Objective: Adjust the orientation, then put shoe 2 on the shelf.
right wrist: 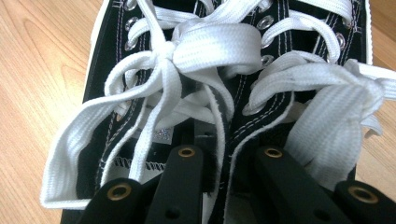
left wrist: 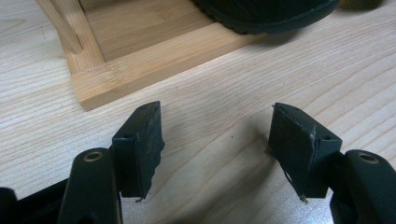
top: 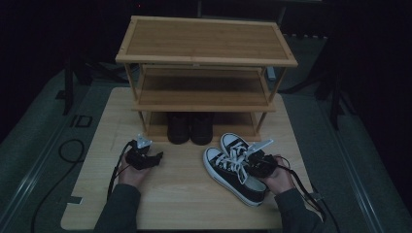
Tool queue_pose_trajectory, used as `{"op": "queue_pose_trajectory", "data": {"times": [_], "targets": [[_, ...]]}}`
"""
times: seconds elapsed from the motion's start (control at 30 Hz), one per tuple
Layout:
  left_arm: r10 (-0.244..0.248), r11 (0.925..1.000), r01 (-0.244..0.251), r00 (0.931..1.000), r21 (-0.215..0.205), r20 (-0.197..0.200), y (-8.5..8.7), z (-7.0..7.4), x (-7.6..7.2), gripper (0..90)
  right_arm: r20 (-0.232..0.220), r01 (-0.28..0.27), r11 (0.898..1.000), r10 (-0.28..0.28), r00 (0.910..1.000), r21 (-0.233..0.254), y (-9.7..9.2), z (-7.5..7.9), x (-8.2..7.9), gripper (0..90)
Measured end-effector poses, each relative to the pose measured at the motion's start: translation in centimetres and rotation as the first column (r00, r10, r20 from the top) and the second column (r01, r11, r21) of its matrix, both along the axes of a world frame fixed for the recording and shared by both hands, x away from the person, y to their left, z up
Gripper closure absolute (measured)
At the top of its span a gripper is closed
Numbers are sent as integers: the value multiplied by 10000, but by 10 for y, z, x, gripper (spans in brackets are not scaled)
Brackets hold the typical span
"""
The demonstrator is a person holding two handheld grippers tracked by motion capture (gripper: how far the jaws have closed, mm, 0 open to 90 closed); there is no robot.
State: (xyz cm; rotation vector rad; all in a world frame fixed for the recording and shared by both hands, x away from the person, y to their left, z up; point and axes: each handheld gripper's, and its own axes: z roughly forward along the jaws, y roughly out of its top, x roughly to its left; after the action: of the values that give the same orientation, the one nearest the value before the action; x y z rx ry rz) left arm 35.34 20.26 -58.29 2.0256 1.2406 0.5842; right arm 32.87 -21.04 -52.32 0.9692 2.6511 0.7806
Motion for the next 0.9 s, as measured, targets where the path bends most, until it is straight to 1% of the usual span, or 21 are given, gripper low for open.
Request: {"op": "queue_pose_trajectory", "data": {"times": [0.13, 0.4, 0.6, 0.77, 0.9], "targets": [[1, 10000, -1, 10000, -2, -6, 0, 0, 0, 357, 30, -56, 10000, 56, 10000, 3, -1, 2, 0, 855], [-3, 10000, 3, 10000, 15, -18, 0, 0, 0, 356, 59, -178, 9997, 177, 9998, 156, -4, 9, 0, 855], [-8, 10000, 8, 10000, 15, -14, 0, 0, 0, 356, 98, -400, 9992, 400, 9992, -15, -5, 14, 0, 854], [-13, 10000, 13, 10000, 18, -16, 0, 0, 0, 357, 77, -529, 9986, 530, 9986, -22, -7, 20, 1, 853], [-15, 10000, 15, 10000, 20, -16, 0, 0, 0, 356, 156, -606, 9982, 606, 9980, 14, -11, 26, 3, 853]]}}
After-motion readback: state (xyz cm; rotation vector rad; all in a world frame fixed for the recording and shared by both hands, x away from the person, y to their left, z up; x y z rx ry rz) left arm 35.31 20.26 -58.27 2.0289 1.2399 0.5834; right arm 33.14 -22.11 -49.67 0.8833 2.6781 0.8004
